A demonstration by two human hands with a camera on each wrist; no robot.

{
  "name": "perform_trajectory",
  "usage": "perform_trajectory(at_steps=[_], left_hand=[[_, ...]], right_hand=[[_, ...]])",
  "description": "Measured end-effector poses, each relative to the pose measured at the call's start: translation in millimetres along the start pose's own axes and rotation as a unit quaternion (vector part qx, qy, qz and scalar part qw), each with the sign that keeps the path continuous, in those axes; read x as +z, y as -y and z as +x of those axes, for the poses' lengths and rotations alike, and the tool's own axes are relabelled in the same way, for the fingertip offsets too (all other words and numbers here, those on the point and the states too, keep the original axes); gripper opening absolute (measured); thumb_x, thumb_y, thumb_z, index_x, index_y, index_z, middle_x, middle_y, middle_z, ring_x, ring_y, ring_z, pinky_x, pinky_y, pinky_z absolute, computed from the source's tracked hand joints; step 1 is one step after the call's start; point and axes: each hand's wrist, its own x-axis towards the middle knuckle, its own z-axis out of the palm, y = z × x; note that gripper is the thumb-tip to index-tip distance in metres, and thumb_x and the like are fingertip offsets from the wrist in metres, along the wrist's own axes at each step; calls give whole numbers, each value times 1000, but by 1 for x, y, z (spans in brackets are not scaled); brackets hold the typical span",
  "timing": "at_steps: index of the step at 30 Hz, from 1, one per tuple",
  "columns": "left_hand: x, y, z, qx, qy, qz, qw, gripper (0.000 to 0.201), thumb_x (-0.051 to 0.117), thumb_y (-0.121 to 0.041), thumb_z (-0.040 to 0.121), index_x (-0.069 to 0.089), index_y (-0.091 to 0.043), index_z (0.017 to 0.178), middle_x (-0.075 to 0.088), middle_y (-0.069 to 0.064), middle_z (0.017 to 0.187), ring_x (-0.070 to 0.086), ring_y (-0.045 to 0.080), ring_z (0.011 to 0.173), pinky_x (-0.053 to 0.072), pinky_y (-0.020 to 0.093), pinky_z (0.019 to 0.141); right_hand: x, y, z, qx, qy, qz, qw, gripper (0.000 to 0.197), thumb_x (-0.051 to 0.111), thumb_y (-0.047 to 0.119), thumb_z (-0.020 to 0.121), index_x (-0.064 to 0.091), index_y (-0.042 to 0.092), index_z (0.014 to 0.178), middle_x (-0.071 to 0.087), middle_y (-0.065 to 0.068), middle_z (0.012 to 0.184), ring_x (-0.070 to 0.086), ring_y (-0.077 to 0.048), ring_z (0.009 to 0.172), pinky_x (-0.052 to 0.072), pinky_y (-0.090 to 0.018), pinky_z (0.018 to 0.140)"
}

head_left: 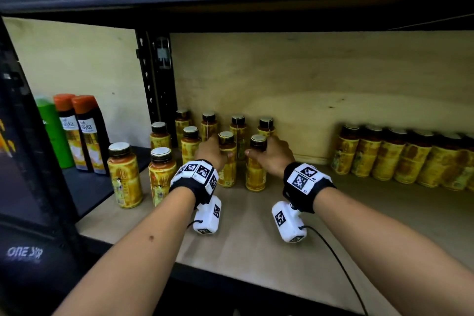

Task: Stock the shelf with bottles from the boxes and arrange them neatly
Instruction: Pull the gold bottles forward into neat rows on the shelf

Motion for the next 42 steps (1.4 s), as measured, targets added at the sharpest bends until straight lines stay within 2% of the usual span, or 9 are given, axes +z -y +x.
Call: perform_trajectory(at_steps=[8,14,17,21,25,29,32,38,42], left_hand=[[-4,1,-5,0,0,8,1000,52,69,-31,85,52,-9,129,61,15,125,55,35,117,46,40,97],[-7,-7,-19,-19,5,15,1000,51,68,-35,84,52,-12,127,62,14,122,57,34,113,49,40,92],[-18,-22,-31,-13,4,23,1000,55,67,-30,84,47,-10,131,61,16,122,58,35,111,51,39,89],[-31,-65,-49,60,-66,50,995,53,61,-20,86,44,-10,135,52,15,133,53,37,119,48,44,96],[-14,-126,-61,160,-96,6,982,49,55,-19,91,45,-10,138,53,12,137,52,31,123,43,38,100],[33,-183,-58,195,-29,-15,980,52,53,-24,93,41,-13,142,52,11,138,48,30,127,40,36,101],[77,-215,-40,187,43,-31,981,55,54,-30,92,39,-15,143,49,11,140,45,31,128,39,37,101],[141,-260,-6,129,124,-101,979,55,66,-34,86,47,-9,132,54,15,131,54,35,118,45,35,91],[170,-265,6,119,151,-123,974,67,68,-46,70,46,-23,129,60,6,125,60,30,107,49,33,89]], right_hand=[[5,3,4,12,0,-36,999,54,68,52,84,59,11,118,63,-13,124,61,-32,112,51,-40,92],[5,9,-1,18,9,-77,997,50,61,55,88,58,10,111,64,-14,118,61,-34,107,48,-32,80],[2,3,-9,12,37,-50,998,58,63,62,82,60,17,118,64,-8,123,62,-30,109,52,-35,89],[-25,-20,-20,14,18,-39,999,63,66,57,83,54,10,123,60,-14,127,58,-35,114,48,-34,84],[-75,-63,-16,46,-19,-63,997,63,62,51,88,50,4,128,55,-16,131,54,-35,118,46,-34,90],[-137,-112,-2,31,-95,-61,993,47,59,33,92,55,-1,124,60,-20,124,56,-37,116,44,-34,83],[-179,-142,14,3,-143,-70,987,52,60,25,94,46,1,138,53,-20,136,50,-37,126,44,-41,100],[-201,-192,46,-20,-8,-305,952,77,56,49,92,25,10,150,27,-15,155,18,-32,146,15,-53,118],[-184,-211,47,-84,-41,-388,917,70,56,46,92,32,12,148,36,-13,151,21,-30,146,6,-51,120]])
